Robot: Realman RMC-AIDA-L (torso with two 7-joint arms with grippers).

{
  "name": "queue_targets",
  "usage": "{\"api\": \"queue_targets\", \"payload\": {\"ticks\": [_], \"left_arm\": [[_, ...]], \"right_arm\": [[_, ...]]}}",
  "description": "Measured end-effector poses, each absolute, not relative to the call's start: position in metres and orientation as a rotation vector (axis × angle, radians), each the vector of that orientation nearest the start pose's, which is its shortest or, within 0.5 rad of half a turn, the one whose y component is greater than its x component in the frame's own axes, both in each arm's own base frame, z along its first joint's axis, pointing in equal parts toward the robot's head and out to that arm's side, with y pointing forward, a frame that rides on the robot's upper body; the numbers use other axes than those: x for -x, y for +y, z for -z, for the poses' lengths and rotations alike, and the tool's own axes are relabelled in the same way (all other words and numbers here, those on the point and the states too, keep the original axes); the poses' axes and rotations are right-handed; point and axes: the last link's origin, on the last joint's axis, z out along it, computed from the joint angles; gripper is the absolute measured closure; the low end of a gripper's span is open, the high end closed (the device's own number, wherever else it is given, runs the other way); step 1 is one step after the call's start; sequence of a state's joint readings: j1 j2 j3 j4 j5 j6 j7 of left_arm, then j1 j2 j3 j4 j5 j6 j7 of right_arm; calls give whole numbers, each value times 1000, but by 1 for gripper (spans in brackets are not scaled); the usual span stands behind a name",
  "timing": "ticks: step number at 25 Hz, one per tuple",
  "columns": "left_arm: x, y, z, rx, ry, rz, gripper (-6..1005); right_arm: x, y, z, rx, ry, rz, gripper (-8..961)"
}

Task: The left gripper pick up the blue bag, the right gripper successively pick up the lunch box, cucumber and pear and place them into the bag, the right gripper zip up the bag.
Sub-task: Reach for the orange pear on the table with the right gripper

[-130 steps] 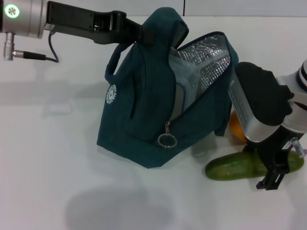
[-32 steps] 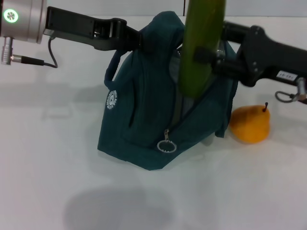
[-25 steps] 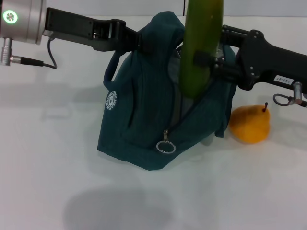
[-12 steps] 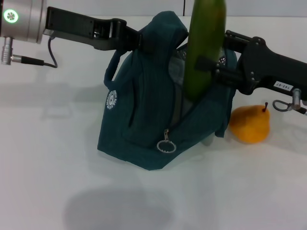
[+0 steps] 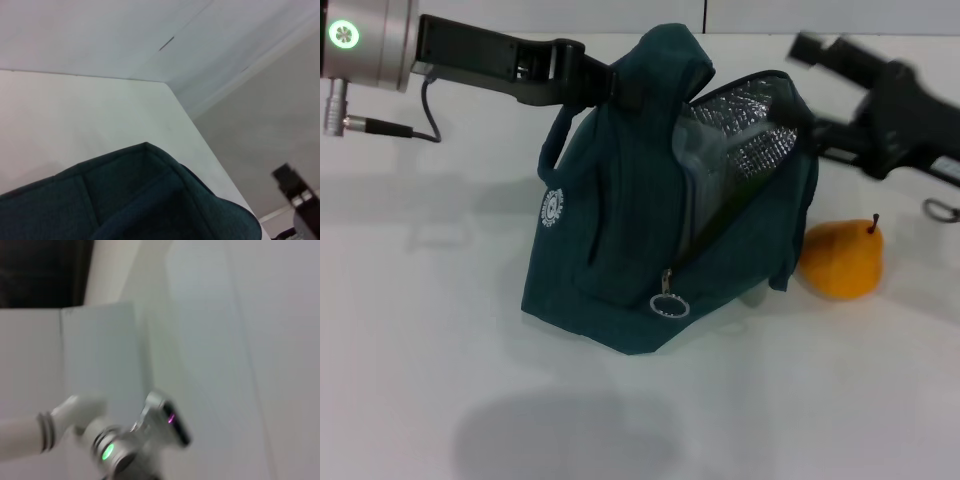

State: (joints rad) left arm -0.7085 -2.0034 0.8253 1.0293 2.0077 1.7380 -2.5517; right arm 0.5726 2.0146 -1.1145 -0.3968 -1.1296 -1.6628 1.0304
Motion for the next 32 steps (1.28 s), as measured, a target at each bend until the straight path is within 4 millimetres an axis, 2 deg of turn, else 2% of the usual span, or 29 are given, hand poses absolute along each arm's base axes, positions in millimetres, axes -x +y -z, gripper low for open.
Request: {"api": "queue_targets", "payload": {"ticks": [2,4,8,12,15,19,20,22,32], "left_arm": [[159,374,-65,2687,-1531,588,954],[160,373,-65,2684,-1535,587,954],[159,373,-65,2686,-1534,590,954],[159,373,-64,2687,-1534,592,954],[159,373,-64,2687,-1535,594,954],[159,373,-63,2689,-1536,594,954],[158,373,-63,2689,-1535,594,954],[158,373,-63,2690,-1534,594,954],[159,374,-63,2688,-1530,592,954]], "right_arm": [[-204,335,-18,2424,222,-1402,144],[-220,328,-31,2356,247,-1384,128],[-262,308,-53,2250,387,-1325,131],[-303,285,-57,2248,509,-1155,134],[-311,281,-51,2264,537,-1087,137],[-314,278,-24,2343,504,-968,141],[-314,278,-24,2343,504,-968,142],[-312,286,-7,2368,497,-904,144],[-301,303,7,2397,485,-879,155]]}}
